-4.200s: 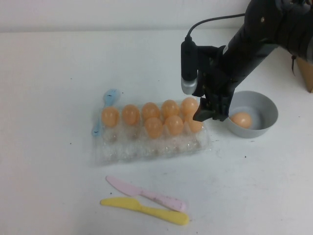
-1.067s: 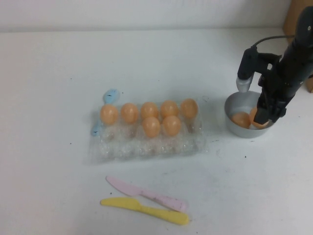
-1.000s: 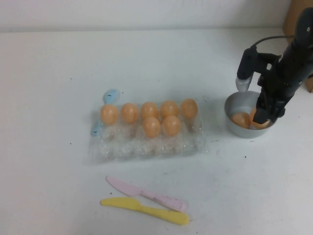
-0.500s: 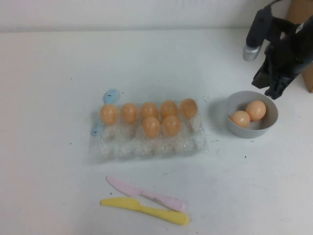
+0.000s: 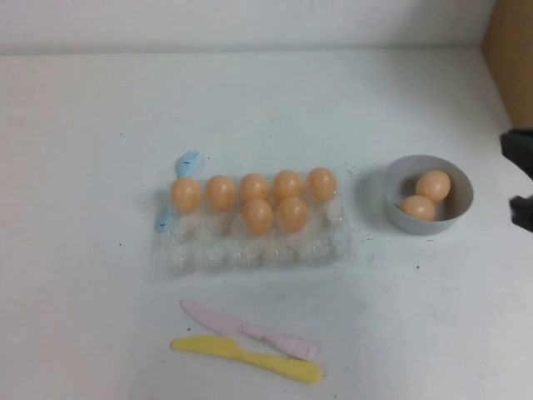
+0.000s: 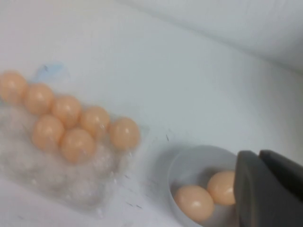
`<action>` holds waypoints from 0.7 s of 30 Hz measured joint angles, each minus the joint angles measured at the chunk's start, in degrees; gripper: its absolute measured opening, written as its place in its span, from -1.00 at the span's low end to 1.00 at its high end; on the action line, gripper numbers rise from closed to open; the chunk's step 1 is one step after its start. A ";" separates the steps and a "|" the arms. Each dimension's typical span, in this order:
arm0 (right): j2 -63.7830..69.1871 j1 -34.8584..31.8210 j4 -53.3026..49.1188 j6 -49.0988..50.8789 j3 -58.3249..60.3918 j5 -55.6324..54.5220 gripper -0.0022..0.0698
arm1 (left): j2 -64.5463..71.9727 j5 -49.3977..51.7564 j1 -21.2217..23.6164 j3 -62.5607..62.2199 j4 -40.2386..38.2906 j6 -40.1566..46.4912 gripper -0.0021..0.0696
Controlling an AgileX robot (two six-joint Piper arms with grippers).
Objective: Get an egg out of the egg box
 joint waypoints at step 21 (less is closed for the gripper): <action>-42.27 -0.02 8.98 1.81 28.48 -7.96 -0.99 | 0.00 0.00 0.00 0.00 0.00 0.00 -0.95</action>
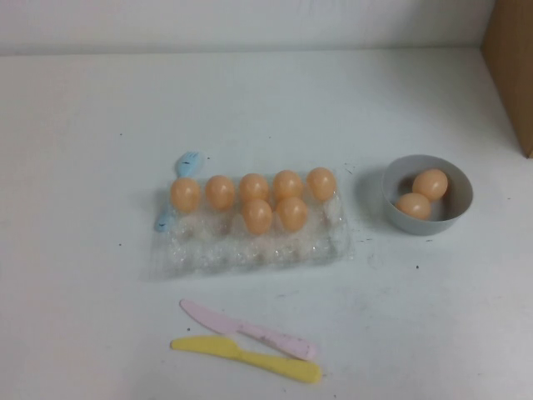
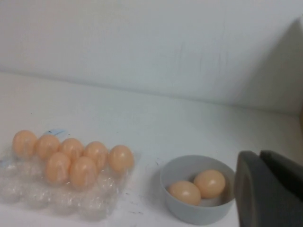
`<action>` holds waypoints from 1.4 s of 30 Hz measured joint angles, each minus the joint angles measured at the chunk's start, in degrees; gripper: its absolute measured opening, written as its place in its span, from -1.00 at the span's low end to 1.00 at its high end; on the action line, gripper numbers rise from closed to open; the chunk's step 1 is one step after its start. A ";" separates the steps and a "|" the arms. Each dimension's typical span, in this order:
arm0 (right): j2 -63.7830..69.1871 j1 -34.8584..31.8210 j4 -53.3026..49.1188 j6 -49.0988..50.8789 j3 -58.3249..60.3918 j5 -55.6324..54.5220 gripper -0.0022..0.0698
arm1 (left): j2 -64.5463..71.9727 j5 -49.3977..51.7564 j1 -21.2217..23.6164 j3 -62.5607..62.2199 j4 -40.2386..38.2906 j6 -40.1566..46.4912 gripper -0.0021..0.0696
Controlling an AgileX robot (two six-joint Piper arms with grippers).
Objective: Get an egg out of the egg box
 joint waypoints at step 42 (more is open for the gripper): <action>-14.77 -15.50 -46.08 48.17 16.53 8.91 -0.99 | 0.00 0.00 0.00 0.00 0.00 0.00 -0.96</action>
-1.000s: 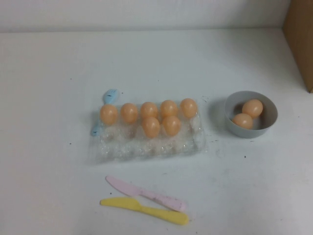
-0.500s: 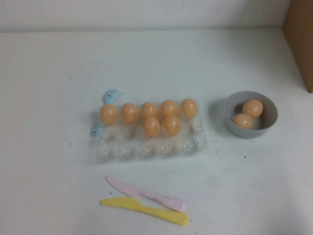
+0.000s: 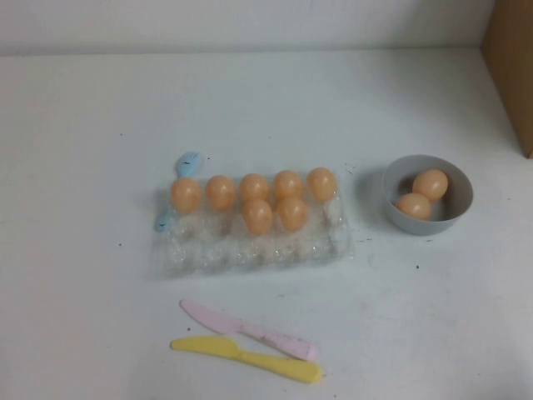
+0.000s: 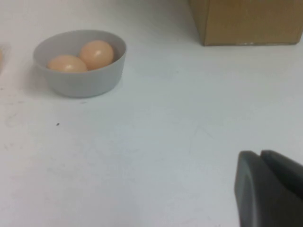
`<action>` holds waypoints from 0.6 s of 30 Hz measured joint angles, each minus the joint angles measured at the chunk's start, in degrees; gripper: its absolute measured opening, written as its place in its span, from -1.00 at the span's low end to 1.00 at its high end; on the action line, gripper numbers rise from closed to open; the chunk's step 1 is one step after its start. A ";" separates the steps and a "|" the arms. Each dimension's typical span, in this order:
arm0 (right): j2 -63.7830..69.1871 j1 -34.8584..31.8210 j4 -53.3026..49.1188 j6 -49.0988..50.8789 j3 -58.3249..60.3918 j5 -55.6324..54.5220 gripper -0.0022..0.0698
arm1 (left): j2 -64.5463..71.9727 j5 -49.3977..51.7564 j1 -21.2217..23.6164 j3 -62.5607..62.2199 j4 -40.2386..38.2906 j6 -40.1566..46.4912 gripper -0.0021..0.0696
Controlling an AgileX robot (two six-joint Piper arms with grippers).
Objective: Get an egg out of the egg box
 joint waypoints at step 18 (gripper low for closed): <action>-2.51 2.88 0.76 -0.38 0.00 3.80 -0.99 | 0.00 0.00 0.00 0.00 0.10 0.00 -0.96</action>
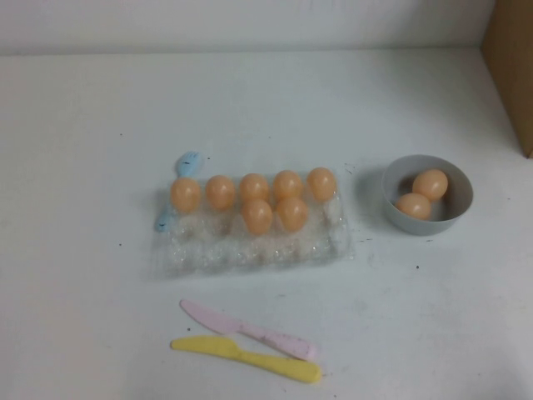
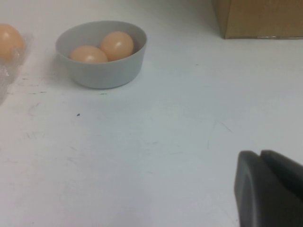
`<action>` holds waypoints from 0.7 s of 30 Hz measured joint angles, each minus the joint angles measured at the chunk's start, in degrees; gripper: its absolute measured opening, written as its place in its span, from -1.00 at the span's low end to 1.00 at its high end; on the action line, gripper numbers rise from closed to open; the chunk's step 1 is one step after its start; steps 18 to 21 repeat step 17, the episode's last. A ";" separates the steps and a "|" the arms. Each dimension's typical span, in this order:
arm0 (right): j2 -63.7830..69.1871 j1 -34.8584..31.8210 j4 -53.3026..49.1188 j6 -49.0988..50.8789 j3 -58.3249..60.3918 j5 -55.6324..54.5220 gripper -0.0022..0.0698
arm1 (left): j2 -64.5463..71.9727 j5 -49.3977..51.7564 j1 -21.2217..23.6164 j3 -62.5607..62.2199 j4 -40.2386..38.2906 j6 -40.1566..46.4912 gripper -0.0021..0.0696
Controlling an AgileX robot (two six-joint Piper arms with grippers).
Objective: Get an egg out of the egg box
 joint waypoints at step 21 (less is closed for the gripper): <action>0.00 0.00 0.30 0.58 0.00 0.25 -0.99 | 0.00 0.00 0.00 0.00 0.00 0.00 -0.95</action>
